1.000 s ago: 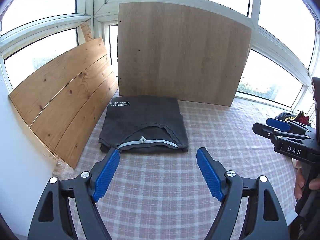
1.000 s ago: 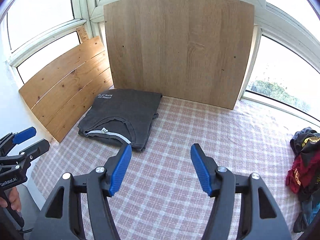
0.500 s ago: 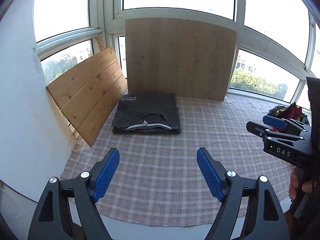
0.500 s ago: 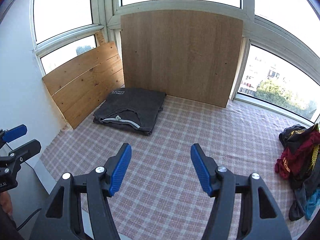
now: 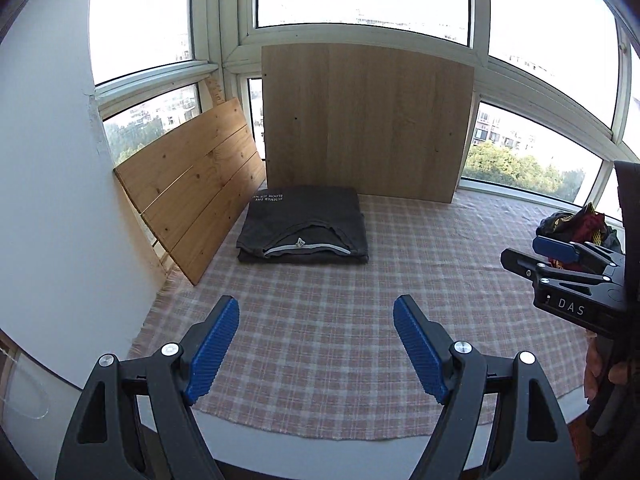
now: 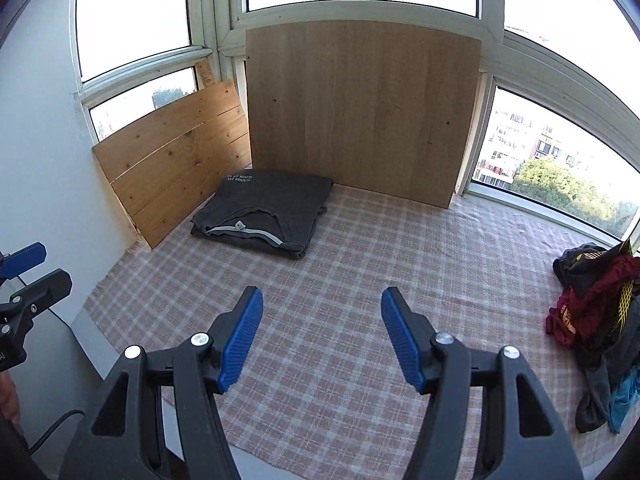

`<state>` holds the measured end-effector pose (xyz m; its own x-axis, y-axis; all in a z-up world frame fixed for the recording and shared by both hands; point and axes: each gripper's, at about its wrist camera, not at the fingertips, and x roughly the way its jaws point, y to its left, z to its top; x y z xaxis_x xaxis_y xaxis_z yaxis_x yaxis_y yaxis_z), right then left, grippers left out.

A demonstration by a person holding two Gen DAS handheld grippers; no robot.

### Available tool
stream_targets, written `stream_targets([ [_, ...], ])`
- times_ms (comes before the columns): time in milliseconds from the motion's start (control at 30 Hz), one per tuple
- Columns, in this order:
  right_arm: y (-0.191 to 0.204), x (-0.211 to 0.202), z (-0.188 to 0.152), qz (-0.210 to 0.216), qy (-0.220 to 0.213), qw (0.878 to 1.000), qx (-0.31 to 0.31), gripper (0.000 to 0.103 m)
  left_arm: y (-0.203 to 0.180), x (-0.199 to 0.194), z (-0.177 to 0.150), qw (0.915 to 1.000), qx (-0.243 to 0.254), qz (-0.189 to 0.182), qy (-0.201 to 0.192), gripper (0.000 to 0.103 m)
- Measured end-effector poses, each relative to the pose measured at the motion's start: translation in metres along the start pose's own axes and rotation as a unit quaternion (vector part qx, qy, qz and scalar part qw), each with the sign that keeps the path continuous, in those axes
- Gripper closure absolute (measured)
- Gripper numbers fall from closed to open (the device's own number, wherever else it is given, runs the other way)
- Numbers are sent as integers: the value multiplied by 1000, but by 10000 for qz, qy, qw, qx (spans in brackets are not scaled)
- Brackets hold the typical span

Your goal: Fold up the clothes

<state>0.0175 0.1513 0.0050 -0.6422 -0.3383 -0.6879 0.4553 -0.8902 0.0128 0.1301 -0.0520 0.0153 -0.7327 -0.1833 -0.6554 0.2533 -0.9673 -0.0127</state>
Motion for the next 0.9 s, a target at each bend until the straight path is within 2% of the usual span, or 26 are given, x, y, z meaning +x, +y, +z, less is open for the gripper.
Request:
stream_targets([
  [200,-2,-1,-2,-15,28,10000,23,42,0,-5,0,10000,-3,69,-66,25],
  [900,-4,5,-1,-82,70,9999,49,42,-1,5,2,10000,-17,7,59,25],
])
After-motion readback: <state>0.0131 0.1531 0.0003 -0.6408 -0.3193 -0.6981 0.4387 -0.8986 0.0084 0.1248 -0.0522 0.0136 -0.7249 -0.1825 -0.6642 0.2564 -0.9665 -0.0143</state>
